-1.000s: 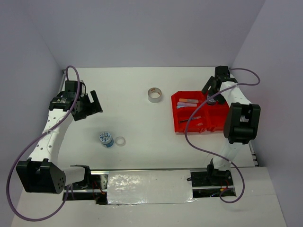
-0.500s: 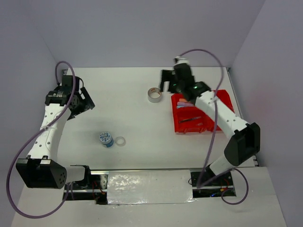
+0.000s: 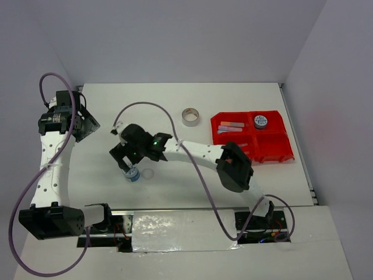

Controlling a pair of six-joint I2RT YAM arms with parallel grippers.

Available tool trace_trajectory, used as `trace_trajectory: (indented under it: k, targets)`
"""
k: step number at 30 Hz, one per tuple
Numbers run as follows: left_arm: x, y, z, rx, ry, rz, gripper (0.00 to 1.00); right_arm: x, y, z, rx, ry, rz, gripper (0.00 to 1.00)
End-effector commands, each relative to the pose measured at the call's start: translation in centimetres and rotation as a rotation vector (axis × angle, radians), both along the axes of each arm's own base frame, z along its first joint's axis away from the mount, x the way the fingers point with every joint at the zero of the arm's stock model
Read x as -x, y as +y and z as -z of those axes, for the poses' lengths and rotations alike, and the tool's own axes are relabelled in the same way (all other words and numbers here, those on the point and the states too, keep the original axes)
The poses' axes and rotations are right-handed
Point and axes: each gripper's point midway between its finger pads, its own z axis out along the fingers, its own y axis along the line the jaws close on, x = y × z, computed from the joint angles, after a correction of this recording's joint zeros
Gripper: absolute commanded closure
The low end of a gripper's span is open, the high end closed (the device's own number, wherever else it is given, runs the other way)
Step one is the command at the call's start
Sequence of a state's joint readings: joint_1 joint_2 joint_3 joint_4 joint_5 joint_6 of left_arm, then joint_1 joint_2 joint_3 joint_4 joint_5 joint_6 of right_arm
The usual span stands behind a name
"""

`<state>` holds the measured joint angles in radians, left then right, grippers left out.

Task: Sort the stationery into containers
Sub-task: Pick up the stationery from the center of the board.

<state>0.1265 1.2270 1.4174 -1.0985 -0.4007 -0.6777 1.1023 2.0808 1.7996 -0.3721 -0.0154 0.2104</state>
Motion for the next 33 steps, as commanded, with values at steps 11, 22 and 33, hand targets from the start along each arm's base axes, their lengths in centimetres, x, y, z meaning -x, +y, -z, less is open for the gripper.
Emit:
trace_trajectory:
  k: [11, 22, 33]
  targets:
    - [-0.3, -1.8, 0.7, 0.066, -0.021, 0.143, 0.01, 4.3, 2.8, 5.7, 0.132, 0.044, -0.163, 0.00]
    - [-0.8, -2.6, 1.2, 0.099, -0.019, 0.192, 0.01, 3.3, 2.6, 8.2, 0.221, 0.015, -0.137, 0.13]
    - [-0.9, -2.3, 0.8, 0.083, -0.035, 0.173, 0.01, 2.9, 3.5, -1.0, -0.013, -0.081, -0.130, 1.00]
